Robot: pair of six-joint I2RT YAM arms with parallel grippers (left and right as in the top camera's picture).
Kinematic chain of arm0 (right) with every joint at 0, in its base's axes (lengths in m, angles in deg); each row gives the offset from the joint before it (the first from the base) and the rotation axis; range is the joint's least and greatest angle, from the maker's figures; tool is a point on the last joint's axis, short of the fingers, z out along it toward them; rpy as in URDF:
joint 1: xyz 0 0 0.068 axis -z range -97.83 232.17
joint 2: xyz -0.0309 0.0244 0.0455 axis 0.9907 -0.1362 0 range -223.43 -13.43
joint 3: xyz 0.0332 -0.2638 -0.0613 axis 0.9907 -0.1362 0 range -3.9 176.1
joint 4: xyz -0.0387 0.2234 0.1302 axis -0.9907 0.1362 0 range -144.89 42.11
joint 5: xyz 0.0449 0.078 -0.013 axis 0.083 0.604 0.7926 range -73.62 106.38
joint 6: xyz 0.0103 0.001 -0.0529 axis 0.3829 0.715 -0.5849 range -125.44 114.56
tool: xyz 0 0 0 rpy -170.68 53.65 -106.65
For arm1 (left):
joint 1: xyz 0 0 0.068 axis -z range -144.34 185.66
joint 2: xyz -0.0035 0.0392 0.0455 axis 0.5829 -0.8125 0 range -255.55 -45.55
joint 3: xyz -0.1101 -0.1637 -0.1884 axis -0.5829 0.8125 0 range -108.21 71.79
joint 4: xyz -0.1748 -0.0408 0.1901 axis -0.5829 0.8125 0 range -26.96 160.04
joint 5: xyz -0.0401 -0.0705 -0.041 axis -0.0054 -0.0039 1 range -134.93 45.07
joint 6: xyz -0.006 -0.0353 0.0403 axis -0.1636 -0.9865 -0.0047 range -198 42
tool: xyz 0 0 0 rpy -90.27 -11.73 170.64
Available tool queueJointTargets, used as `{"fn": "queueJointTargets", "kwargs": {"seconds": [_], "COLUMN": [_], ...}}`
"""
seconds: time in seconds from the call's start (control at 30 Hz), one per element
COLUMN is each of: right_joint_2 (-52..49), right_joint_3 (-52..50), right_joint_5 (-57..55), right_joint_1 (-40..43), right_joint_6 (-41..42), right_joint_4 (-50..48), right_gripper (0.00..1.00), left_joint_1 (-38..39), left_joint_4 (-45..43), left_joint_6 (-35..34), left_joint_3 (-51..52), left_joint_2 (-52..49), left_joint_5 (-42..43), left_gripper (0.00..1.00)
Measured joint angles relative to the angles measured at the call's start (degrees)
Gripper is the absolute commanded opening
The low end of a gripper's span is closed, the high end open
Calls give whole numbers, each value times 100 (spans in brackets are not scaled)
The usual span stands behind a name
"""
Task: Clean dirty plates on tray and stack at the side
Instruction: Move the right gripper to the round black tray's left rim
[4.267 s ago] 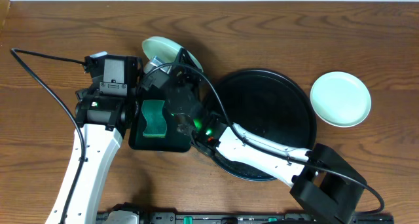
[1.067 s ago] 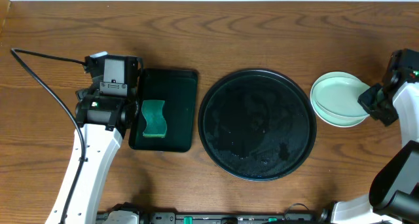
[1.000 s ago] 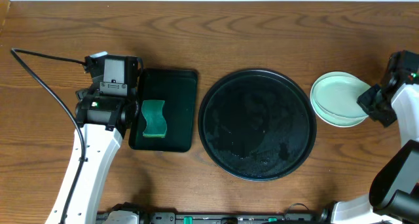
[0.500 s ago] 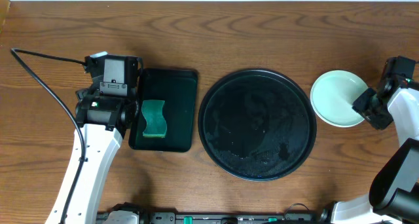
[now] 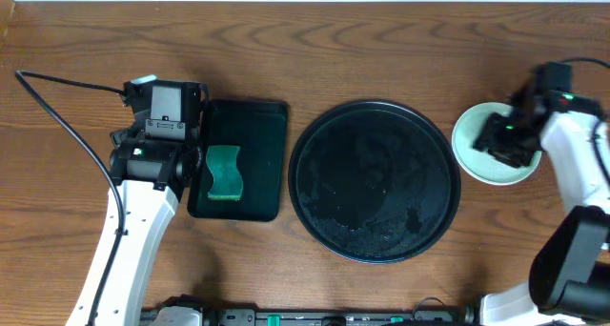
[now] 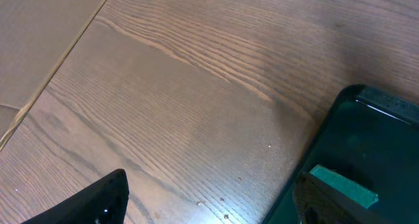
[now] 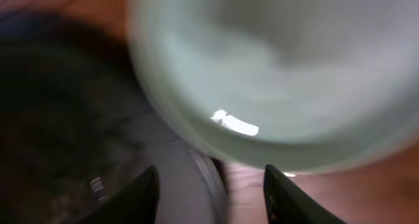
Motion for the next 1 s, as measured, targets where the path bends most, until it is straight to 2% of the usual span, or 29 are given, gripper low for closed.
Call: {"fn": "queueJointTargets", "kwargs": {"seconds": [0.17,0.37,0.63,0.77,0.9,1.0], "right_joint_2": [0,0,-74,-439,-881,-1191], "right_joint_3": [2,7,13,17,109,501], "right_joint_5": [350,374,-743,-1399,-1563,-1600], "right_joint_1": [-1156,-2522,-4363,-5158,-5547,-5668], "right_joint_6": [81,833,1958,2334,2459,2503], "right_joint_4": [-546,-1670,-2682,-3178,-3285,-2782], "right_gripper": [40,40,36,36,36,36], "left_joint_1": [0,0,0,0,0,0], "left_joint_4": [0,0,0,0,2,2], "left_joint_6": [0,0,0,0,0,0], "left_joint_3": [0,0,0,0,0,0], "left_joint_2": [0,0,0,0,0,0], "left_joint_5": [0,0,0,0,0,0], "left_gripper": [81,80,81,80,81,81]}}
